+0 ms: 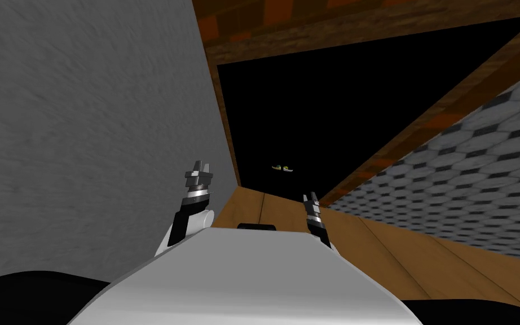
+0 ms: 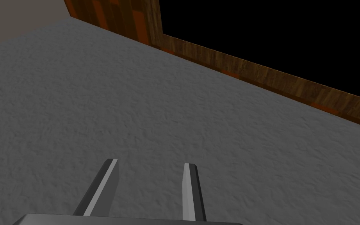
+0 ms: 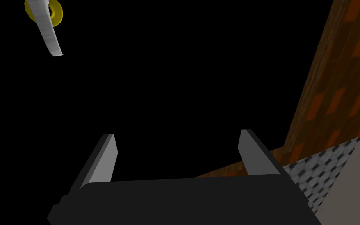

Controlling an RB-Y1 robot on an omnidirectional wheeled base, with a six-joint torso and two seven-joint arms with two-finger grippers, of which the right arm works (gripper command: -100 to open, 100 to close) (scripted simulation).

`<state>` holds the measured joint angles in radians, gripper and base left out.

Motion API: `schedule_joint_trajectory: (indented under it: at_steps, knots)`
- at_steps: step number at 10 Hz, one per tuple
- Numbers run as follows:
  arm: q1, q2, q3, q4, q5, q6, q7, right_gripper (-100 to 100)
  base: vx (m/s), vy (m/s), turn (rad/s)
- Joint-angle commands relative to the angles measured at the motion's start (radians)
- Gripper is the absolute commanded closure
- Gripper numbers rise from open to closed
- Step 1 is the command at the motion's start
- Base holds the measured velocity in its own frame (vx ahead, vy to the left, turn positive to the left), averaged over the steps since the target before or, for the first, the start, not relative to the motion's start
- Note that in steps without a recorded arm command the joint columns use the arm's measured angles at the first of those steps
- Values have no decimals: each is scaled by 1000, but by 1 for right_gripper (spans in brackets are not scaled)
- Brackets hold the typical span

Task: Pull the door open

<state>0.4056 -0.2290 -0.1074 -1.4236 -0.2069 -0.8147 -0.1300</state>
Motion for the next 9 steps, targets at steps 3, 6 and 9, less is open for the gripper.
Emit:
schedule_joint_trajectory:
  at_steps: [3, 6, 9]
  knots:
    - [-17, -21, -7, 100, -12, -24, -19, -100, 115, 26, 75]
    - [-25, -36, -12, 172, -20, -43, -33, -100, 110, 18, 74]
    - [-32, -50, -17, 243, -28, -61, -47, -100, 119, 11, 75]
